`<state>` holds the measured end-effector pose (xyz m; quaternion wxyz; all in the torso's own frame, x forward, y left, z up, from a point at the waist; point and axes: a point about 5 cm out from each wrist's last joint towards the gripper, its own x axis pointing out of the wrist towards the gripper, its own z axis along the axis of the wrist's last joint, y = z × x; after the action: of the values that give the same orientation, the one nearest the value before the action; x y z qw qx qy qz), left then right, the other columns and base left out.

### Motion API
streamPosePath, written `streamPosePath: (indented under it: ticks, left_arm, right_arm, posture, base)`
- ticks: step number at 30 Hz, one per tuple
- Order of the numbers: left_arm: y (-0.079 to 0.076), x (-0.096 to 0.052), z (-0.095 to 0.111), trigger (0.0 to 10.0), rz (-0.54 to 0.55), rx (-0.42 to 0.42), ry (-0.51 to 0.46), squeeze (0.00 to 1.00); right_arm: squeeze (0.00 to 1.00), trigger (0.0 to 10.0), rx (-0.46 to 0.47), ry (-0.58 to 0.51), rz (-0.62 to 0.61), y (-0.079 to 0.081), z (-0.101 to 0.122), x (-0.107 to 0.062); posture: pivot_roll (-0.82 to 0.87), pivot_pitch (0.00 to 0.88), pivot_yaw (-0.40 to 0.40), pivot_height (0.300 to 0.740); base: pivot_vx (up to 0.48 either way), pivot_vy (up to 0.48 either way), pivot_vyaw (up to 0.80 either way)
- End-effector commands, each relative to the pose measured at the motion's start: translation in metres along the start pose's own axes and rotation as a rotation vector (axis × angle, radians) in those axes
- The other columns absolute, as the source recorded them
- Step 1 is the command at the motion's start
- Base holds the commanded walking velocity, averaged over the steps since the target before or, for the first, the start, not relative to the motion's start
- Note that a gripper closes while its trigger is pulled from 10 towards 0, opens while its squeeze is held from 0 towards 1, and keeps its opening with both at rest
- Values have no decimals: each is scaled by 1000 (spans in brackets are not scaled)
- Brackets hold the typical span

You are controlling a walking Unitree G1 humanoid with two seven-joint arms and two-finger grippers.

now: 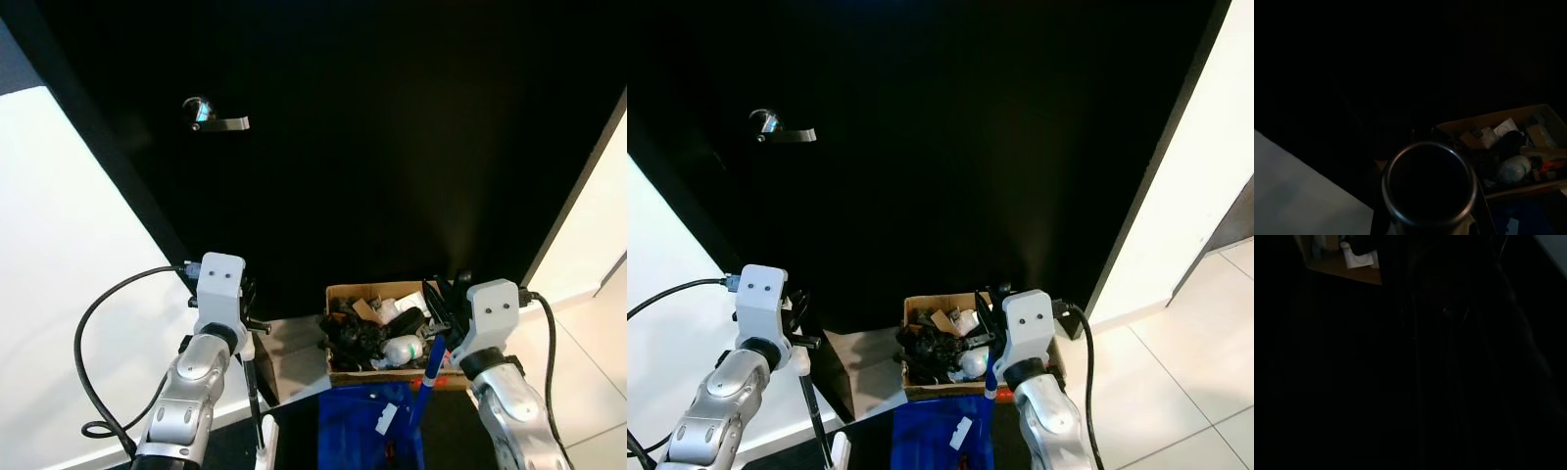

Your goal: Sweep floor

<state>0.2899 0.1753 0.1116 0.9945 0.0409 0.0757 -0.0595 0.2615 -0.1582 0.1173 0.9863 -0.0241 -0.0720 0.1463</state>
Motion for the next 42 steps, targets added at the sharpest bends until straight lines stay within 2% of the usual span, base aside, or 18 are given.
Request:
streamPosePath:
  ticks: [1, 8, 9, 12, 16, 22, 24, 26, 30, 39, 42]
  left_arm:
    - [10, -1, -1, 10000, 23, 30, 8, 0]
    - [9, 2, 0, 10000, 11, 36, 7, 0]
    - [9, 2, 1, 10000, 9, 37, 6, 0]
    - [9, 3, 1, 10000, 4, 40, 6, 0]
    - [8, 3, 1, 10000, 2, 40, 6, 0]
    - [7, 5, 1, 10000, -5, 39, 6, 0]
    - [6, 5, 1, 10000, -6, 36, 4, 0]
    - [5, 6, 1, 10000, -6, 36, 3, 0]
    - [6, 4, 2, 10000, -3, 37, 1, 0]
    - [5, 1, 1, 10000, 3, 32, 1, 0]
    - [5, -1, 0, 10000, 6, 31, 3, 0]
  right_arm:
    - [0, 10000, 22, -60, 52, 4, 21, -3]
    - [0, 10000, 55, -126, 130, 10, 53, -9]
    - [0, 10000, 60, -151, 140, 10, 65, -9]
    - [0, 10000, 52, -198, 127, 5, 82, -6]
    - [0, 10000, 25, -223, 96, 0, 89, -2]
    - [0, 10000, -80, -221, -73, -29, 95, 21]
    - [0, 10000, -67, -227, -130, -40, 95, 31]
    - [0, 10000, -67, -237, -153, -44, 96, 35]
    - [0, 10000, -92, -319, -263, -64, 107, 55]
    - [0, 10000, -124, -410, -297, -69, 127, 82]
    - [0, 10000, -133, -428, -297, -70, 132, 86]
  posture:
    - [-57, 112, 125, 740]
    - [-65, 115, 131, 740]
    - [-67, 116, 132, 740]
    - [-68, 113, 134, 740]
    - [-71, 111, 134, 740]
    - [-69, 106, 136, 740]
    - [-61, 99, 135, 740]
    - [-61, 99, 135, 740]
    - [-48, 96, 131, 740]
    - [-20, 111, 119, 740]
    - [-20, 111, 119, 740]
  base:
    - [0, 0, 0]
    - [0, 0, 0]
    - [0, 0, 0]
    - [0, 0, 0]
    - [0, 0, 0]
    - [0, 0, 0]
    - [0, 0, 0]
    - [0, 0, 0]
    - [0, 0, 0]
    - [0, 0, 0]
    - [0, 0, 0]
